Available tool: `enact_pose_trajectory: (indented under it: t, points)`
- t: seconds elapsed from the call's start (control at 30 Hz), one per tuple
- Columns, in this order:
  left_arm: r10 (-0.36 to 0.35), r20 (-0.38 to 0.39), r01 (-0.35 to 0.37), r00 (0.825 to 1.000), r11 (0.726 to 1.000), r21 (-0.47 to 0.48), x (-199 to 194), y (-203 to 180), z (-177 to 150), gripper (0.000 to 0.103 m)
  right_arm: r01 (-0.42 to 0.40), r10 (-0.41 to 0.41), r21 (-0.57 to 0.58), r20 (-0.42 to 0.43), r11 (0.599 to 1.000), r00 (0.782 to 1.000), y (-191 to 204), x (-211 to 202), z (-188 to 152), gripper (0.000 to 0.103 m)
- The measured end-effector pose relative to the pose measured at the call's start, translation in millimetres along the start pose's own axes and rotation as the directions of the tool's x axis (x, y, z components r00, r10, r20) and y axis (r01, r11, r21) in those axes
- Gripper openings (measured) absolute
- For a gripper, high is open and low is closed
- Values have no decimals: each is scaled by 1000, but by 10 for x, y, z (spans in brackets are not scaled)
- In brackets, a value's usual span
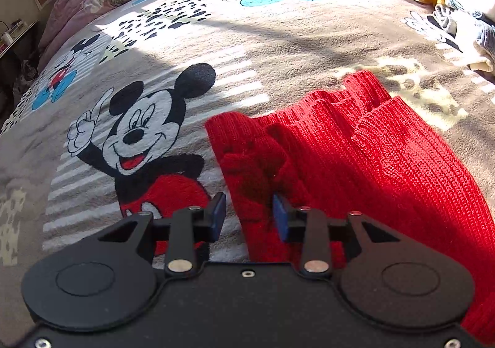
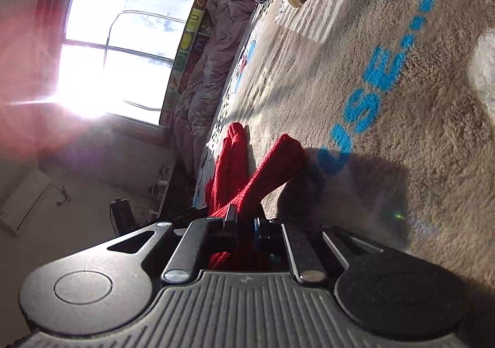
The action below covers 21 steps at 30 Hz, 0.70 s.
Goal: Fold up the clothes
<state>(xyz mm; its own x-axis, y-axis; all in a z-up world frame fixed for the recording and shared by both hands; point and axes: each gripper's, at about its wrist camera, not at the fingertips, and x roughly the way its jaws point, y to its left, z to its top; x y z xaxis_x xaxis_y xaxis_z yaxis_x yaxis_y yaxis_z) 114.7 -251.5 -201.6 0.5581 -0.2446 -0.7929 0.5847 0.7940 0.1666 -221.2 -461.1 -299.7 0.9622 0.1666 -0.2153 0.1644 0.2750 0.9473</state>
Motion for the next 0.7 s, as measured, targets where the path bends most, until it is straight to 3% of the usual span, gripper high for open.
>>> enact_pose_trajectory:
  t: [0.23, 0.43, 0.6, 0.7]
  points:
    - [12, -30, -12, 999, 1000, -1, -14, -25, 43, 34, 29, -29, 3, 1, 1000, 1000, -47, 21, -24, 14]
    - [17, 16, -18, 1000, 999, 28, -394, 75, -8, 37, 36, -36, -6, 17, 999, 999, 22, -10, -44, 14]
    - [-42, 26, 37, 999, 985, 171, -796, 0, -250, 37, 40, -40, -1, 48, 999, 998, 12, -57, -34, 16]
    - [-129, 9, 120, 992, 944, 307, -1025, -173, -495, 37, 38, -38, 3, 61, 999, 997, -8, -85, -22, 17]
